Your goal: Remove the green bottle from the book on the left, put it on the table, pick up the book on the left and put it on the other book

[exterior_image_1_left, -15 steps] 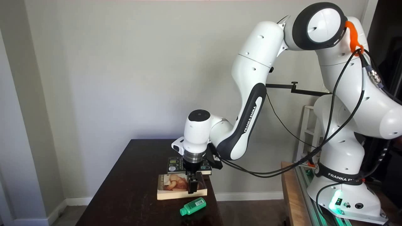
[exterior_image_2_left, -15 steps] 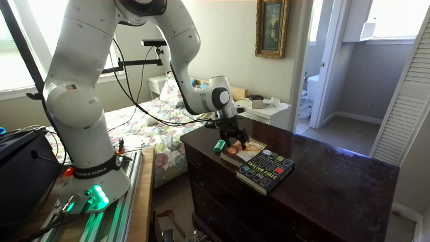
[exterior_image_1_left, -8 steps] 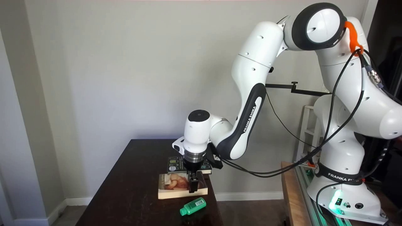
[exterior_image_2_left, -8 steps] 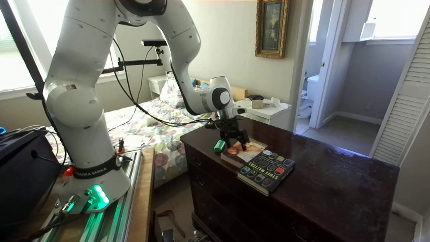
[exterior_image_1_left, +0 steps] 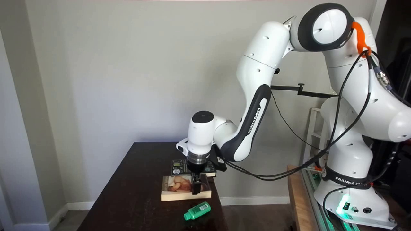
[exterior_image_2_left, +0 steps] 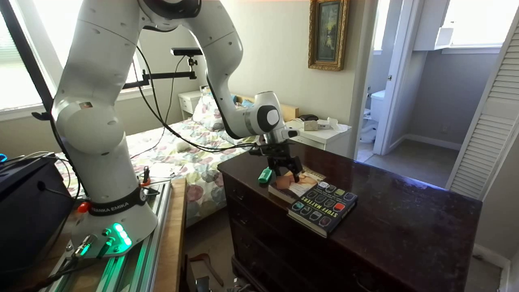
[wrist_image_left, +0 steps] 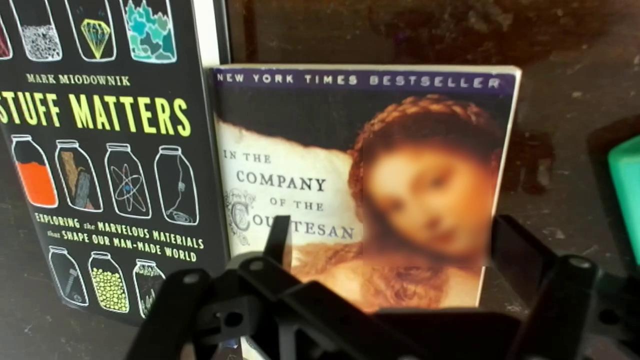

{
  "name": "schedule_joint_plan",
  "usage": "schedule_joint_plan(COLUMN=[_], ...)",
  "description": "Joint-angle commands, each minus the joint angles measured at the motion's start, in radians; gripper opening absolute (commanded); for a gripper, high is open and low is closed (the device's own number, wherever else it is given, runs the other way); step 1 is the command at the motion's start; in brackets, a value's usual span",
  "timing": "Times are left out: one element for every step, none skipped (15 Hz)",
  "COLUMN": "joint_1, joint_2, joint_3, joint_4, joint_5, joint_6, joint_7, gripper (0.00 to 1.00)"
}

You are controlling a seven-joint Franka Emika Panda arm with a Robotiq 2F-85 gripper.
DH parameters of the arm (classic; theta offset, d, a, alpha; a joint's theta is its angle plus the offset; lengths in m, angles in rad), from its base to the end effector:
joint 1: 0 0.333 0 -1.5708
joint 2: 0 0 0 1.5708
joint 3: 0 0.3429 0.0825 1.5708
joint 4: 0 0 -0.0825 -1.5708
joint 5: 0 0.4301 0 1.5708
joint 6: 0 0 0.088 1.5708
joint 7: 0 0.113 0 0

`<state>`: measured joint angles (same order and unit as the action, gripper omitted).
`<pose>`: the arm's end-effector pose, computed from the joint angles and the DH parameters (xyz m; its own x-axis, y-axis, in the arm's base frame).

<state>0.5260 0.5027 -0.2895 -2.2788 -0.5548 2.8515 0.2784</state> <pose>0.5387 0.1474 0.1191 0.8590 0.5095 0.0512 0.4719 -0.8264 0.3071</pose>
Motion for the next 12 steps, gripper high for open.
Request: schedule_joint_plan(joint_1=[-0.001, -0.003, -0.004, -0.004, -0.005, -0.005, -0.006, -0.006, -0.007, -0.008, -0.01, -0.013], joint_2=[-0.015, -0.017, -0.019, -0.022, -0.025, -0.028, -0.033, -0.036, -0.04, -0.043, -0.045, -0.049], joint_3=[-0.008, -0.008, -0.008, -0.01, -0.011, -0.012, -0.013, -0.014, -0.013, -0.013, -0.012, -0.011], joint_4=[0.012, 0.013, 0.013, 0.013, 0.013, 0.013, 0.012, 0.012, 0.013, 0.013, 0.014, 0.014], joint_5=[-0.033, -0.032, -0.031, -0.031, -0.031, -0.032, -0.033, -0.036, -0.036, -0.039, -0.04, -0.043], joint_6=[-0.029, -0.03, -0.03, -0.032, -0.034, -0.038, -0.043, -0.049, -0.056, -0.066, -0.074, -0.083], joint_7=[0.039, 0.041, 0.043, 0.046, 0.048, 0.051, 0.053, 0.057, 0.061, 0.066, 0.071, 0.075], gripper=[1.0, 1.0, 1.0, 1.0, 1.0, 1.0, 1.0, 1.0, 1.0, 1.0, 1.0, 1.0])
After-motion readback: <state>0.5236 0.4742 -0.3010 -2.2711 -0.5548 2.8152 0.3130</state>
